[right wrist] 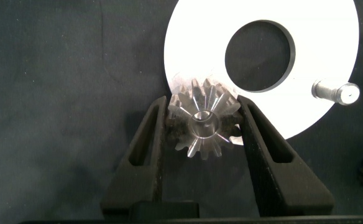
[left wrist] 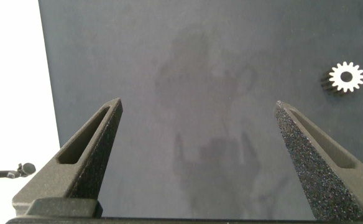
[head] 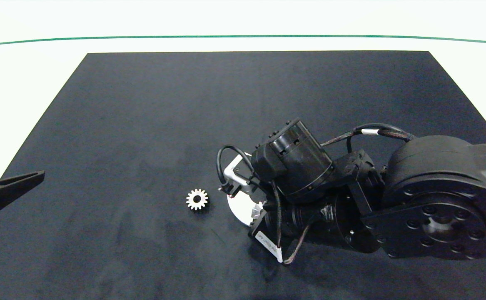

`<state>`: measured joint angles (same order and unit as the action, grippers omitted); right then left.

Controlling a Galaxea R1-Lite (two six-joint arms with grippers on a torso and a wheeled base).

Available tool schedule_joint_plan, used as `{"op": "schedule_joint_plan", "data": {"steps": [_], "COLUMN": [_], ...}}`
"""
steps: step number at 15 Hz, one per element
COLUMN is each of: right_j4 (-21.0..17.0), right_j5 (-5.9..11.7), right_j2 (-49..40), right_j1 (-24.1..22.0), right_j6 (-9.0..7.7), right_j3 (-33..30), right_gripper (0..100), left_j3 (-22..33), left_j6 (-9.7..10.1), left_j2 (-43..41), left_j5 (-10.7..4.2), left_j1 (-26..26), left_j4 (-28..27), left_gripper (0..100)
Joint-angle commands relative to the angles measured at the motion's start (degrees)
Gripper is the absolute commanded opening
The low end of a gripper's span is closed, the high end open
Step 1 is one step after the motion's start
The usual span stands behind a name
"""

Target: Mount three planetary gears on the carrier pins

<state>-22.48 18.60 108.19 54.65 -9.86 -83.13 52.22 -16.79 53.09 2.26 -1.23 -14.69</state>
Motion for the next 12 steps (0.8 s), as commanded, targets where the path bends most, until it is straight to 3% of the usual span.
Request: {"op": "schedule_joint_plan", "data": {"steps": [1, 9, 12], "right_j4": [-0.11, -0.02, -0.90], "right_j5": [0.21, 0.12, 0.21], "right_j2": [-0.09, -0.88, -12.04], "right_j1": [-0.07, -0.33, -3.59], "right_j6": [-0.16, 0.19, 0.28], "right_j3": [0.16, 0.16, 3.67], "right_gripper": [100, 100, 100], "left_j3": [-0.02, -0.02, 0.07], "left_j6": [-0.09, -0.09, -0.09], "left_j2": [0.08, 0.00, 0.00], "left_j5": [0.03, 0.03, 0.12], "left_j1": [0.00, 0.00, 0.09], "left_j4": [-0.08, -0.08, -0.08], "left_gripper": [100, 100, 100]}}
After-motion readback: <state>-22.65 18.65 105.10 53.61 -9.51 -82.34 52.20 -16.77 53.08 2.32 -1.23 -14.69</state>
